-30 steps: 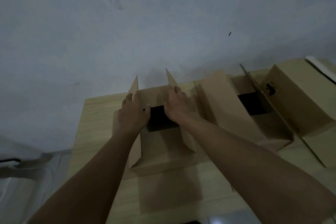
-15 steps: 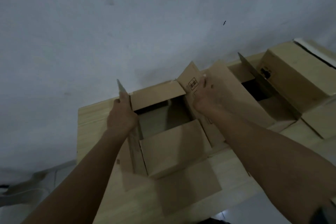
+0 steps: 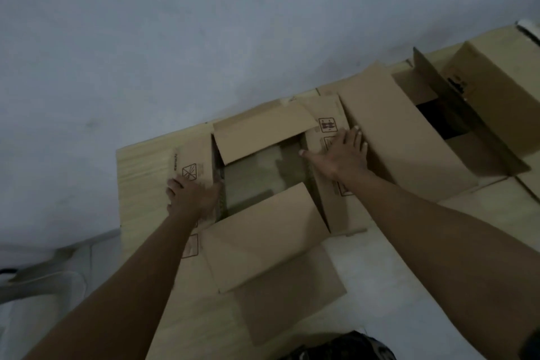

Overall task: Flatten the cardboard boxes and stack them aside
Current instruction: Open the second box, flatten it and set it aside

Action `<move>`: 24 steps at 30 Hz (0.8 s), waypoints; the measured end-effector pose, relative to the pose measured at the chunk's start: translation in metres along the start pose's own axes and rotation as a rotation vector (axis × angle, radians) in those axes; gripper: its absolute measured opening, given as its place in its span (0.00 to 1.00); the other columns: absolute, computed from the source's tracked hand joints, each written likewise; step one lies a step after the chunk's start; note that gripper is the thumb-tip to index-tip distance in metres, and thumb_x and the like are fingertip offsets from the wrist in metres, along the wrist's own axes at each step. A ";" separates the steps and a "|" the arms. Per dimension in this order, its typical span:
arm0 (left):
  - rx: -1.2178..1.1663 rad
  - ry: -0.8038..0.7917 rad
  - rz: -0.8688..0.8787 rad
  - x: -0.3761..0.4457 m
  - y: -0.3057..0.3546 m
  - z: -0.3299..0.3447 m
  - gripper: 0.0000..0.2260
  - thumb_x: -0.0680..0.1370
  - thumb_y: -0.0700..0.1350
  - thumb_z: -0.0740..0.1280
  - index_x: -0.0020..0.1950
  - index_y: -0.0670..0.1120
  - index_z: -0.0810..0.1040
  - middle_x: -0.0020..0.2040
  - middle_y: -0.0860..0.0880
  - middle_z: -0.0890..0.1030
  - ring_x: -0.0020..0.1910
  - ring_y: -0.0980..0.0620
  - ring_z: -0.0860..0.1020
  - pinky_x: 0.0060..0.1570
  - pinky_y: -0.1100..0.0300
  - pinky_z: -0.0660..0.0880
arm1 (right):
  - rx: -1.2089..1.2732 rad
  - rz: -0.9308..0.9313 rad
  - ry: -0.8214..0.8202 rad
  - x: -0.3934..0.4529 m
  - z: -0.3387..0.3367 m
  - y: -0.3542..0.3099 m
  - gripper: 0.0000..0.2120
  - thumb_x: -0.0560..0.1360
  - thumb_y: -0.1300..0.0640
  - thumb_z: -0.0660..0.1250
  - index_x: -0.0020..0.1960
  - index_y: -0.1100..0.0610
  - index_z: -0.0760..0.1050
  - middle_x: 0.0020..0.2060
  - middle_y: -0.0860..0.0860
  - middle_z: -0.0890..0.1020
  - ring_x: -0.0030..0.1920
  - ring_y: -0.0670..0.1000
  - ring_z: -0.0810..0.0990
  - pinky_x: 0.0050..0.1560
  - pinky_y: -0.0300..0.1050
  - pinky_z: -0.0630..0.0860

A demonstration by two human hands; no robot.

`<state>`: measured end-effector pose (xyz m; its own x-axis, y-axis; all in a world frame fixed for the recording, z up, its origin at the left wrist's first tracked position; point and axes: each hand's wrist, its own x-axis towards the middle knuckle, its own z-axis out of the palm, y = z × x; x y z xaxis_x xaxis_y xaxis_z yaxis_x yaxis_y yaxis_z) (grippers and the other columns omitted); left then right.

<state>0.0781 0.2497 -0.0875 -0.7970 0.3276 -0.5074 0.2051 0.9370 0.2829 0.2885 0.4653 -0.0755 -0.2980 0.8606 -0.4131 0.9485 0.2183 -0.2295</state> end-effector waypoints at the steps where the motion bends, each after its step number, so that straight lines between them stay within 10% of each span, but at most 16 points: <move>1: -0.052 -0.028 0.001 0.003 0.002 0.003 0.48 0.76 0.66 0.62 0.79 0.36 0.42 0.79 0.37 0.44 0.78 0.39 0.47 0.75 0.44 0.52 | 0.026 0.008 -0.015 0.002 0.001 -0.003 0.57 0.71 0.25 0.59 0.81 0.62 0.39 0.80 0.62 0.39 0.80 0.59 0.38 0.78 0.55 0.40; 7: -0.227 -0.157 0.124 0.008 0.005 0.008 0.24 0.83 0.52 0.56 0.73 0.37 0.65 0.72 0.37 0.68 0.68 0.38 0.69 0.67 0.48 0.67 | 0.163 -0.067 -0.106 0.014 0.005 -0.014 0.32 0.80 0.41 0.60 0.73 0.64 0.66 0.72 0.62 0.70 0.70 0.61 0.70 0.65 0.49 0.70; 11: -0.127 -0.101 0.226 0.002 0.005 0.004 0.17 0.84 0.47 0.56 0.61 0.36 0.77 0.59 0.36 0.78 0.57 0.38 0.76 0.50 0.53 0.70 | 0.176 -0.117 -0.133 0.011 0.004 -0.015 0.15 0.82 0.47 0.60 0.53 0.59 0.74 0.57 0.59 0.79 0.59 0.61 0.78 0.50 0.44 0.70; 16: 0.081 0.196 0.314 -0.002 0.009 -0.008 0.19 0.79 0.56 0.63 0.60 0.42 0.73 0.55 0.38 0.79 0.55 0.35 0.77 0.47 0.50 0.73 | 0.102 -0.188 0.063 -0.004 0.003 -0.022 0.29 0.80 0.46 0.64 0.73 0.63 0.65 0.75 0.60 0.65 0.75 0.61 0.63 0.72 0.53 0.66; 20: 0.156 0.384 0.599 -0.002 0.020 -0.015 0.31 0.75 0.57 0.69 0.72 0.43 0.66 0.71 0.39 0.69 0.69 0.38 0.68 0.61 0.43 0.70 | 0.040 -0.453 0.426 -0.040 -0.003 -0.027 0.18 0.78 0.45 0.65 0.61 0.56 0.76 0.59 0.55 0.78 0.59 0.56 0.76 0.57 0.51 0.73; 24: 0.235 0.495 0.941 -0.002 0.044 -0.021 0.28 0.73 0.55 0.71 0.70 0.46 0.72 0.72 0.42 0.69 0.70 0.41 0.68 0.65 0.44 0.69 | 0.033 -0.507 0.177 -0.065 -0.009 -0.040 0.21 0.80 0.39 0.57 0.53 0.53 0.81 0.43 0.52 0.82 0.43 0.53 0.79 0.44 0.45 0.72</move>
<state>0.0769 0.2874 -0.0569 -0.3938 0.8900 0.2300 0.9144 0.3537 0.1970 0.2704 0.4051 -0.0316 -0.6921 0.7163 -0.0889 0.6859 0.6142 -0.3904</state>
